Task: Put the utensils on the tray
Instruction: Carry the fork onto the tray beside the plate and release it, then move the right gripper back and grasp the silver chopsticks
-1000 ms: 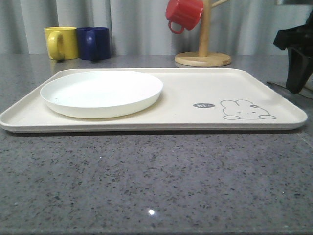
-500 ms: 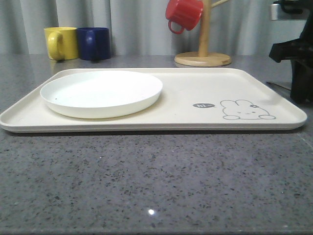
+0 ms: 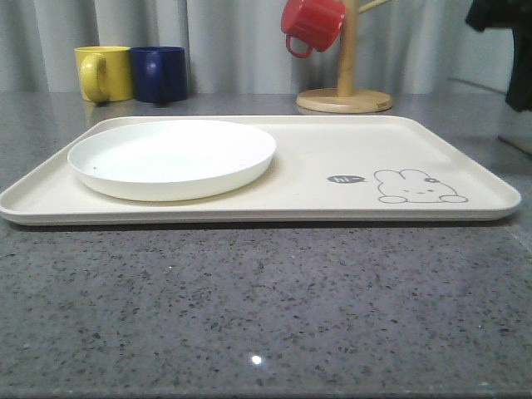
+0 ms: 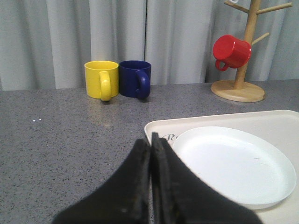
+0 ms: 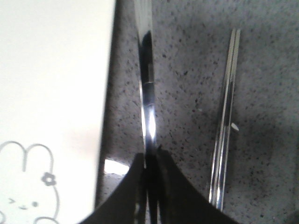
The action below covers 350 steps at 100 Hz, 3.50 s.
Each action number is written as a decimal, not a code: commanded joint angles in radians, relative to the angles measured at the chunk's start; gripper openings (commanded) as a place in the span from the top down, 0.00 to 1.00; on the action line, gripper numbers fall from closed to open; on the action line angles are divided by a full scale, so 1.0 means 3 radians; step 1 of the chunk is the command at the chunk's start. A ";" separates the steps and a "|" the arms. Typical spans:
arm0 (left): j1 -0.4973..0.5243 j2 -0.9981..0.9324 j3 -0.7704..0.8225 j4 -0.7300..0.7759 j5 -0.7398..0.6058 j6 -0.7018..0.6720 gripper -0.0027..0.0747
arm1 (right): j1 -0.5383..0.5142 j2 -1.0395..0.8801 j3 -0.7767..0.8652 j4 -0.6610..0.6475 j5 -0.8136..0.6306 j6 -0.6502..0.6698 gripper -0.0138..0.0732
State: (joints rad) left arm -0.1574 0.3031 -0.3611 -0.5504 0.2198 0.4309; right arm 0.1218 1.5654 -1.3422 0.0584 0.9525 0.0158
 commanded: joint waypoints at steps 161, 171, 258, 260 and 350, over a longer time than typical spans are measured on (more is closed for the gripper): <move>-0.0031 0.0022 -0.0091 -0.0032 -0.0240 0.0003 0.99 | 0.1554 0.0724 -0.0497 -0.0648 -0.0654 0.1965 0.45; -0.0031 0.0022 -0.0091 -0.0032 -0.0240 0.0003 0.99 | 0.1551 0.0630 -0.0497 -0.0705 -0.0654 0.1965 0.38; -0.0031 0.0022 -0.0091 -0.0032 -0.0240 0.0003 0.99 | -0.0250 0.0033 -0.0260 -0.0466 0.0196 0.0405 0.38; -0.0031 0.0022 -0.0091 -0.0032 -0.0240 0.0003 0.99 | -0.0277 0.0042 -0.0245 -0.0448 0.0196 0.0379 0.38; -0.0031 0.0022 -0.0091 -0.0032 -0.0240 0.0003 0.99 | -0.0420 0.0520 -0.0115 -0.0227 0.0212 0.0168 0.59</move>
State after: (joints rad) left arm -0.1574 0.3031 -0.3611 -0.5504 0.2183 0.4309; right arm 0.0026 1.7510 -1.3566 0.0000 1.0222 0.0768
